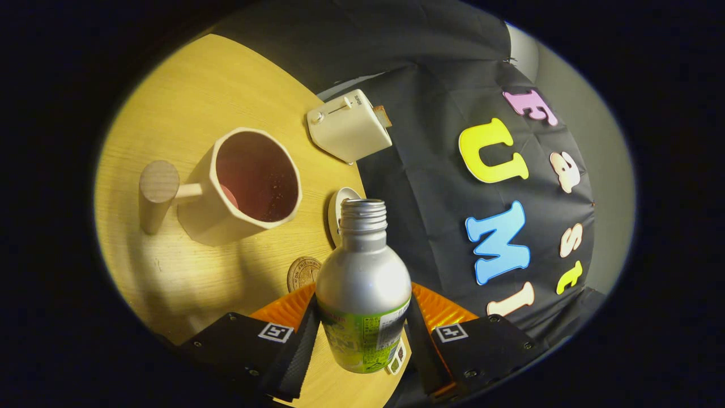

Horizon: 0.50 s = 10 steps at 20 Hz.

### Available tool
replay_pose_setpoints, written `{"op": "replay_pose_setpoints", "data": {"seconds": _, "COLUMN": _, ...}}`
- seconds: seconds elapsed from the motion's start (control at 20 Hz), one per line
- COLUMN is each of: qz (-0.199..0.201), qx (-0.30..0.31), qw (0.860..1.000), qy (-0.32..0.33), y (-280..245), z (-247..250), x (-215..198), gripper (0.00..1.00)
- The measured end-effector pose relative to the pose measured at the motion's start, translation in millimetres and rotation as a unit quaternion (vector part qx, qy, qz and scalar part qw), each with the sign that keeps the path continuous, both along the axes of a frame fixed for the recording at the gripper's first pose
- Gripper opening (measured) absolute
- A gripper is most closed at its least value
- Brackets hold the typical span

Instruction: Take the bottle from table, then pour the juice into the cup, finally place the bottle on the coaster

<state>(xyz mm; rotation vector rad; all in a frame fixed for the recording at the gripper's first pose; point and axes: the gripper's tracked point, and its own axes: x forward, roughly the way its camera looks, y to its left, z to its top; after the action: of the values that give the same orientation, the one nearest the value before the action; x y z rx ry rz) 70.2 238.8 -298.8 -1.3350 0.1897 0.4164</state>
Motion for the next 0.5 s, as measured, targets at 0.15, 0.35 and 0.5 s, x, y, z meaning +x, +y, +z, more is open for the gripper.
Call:
{"op": "replay_pose_setpoints", "data": {"seconds": 0.15, "qz": 0.023, "qx": -0.035, "qw": 0.999, "qy": -0.014, "y": 5, "z": 6, "x": 3, "gripper": 0.76}}
{"op": "replay_pose_setpoints", "data": {"seconds": 0.35, "qz": 0.047, "qx": -0.065, "qw": 0.997, "qy": -0.021, "y": 10, "z": 5, "x": 6, "gripper": 0.76}}
{"op": "replay_pose_setpoints", "data": {"seconds": 0.5, "qz": 0.069, "qx": -0.093, "qw": 0.993, "qy": -0.034, "y": 14, "z": 7, "x": 8, "gripper": 0.76}}
